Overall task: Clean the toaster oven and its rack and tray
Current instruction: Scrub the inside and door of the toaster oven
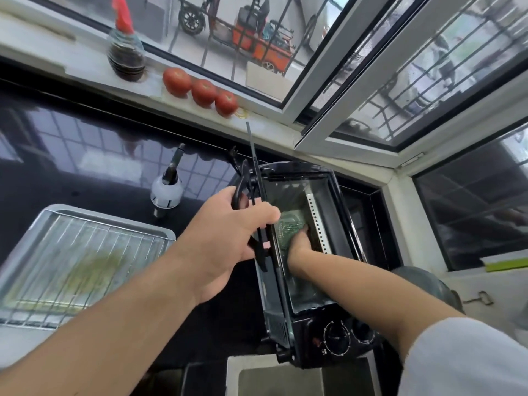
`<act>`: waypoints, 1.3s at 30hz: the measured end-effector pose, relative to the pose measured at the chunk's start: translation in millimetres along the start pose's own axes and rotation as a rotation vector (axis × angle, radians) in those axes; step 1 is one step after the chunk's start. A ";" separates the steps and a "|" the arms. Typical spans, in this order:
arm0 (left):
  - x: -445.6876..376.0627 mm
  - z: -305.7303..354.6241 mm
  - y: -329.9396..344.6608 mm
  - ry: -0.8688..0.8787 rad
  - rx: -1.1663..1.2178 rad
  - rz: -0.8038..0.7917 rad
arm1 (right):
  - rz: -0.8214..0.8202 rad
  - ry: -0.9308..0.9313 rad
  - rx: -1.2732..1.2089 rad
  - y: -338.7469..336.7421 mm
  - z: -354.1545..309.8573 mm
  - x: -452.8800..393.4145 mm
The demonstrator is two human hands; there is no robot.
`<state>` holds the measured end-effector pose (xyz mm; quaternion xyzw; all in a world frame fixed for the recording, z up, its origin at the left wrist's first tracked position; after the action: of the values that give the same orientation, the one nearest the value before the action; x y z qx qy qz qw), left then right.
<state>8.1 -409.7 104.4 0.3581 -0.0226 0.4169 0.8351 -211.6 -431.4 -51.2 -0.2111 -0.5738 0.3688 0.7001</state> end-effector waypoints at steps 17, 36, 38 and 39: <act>1.2 0.0 8.3 0.011 0.048 0.003 | -0.947 0.169 0.250 80.2 18.3 24.2; 7.4 3.0 17.4 0.026 0.091 -0.041 | -0.876 0.011 0.071 112.1 7.1 11.7; 8.6 2.8 17.9 0.021 0.080 -0.032 | -0.985 -0.024 0.101 121.3 7.6 19.4; 9.1 3.0 17.0 0.018 0.074 -0.024 | -0.985 -0.017 0.055 116.2 6.5 21.8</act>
<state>2.7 -398.5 119.5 0.3851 0.0045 0.4107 0.8265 -248.2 -341.4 -119.0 0.1066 -0.6012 0.0107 0.7919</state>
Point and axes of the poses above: each hand's wrist, its own x-axis away from the middle knuckle, its own y-axis out of the palm, z = x × y, the point moved 9 cm from there along -x, towards the middle knuckle, and after that the axes turned 14 degrees about -z, right-handed, at the moved point
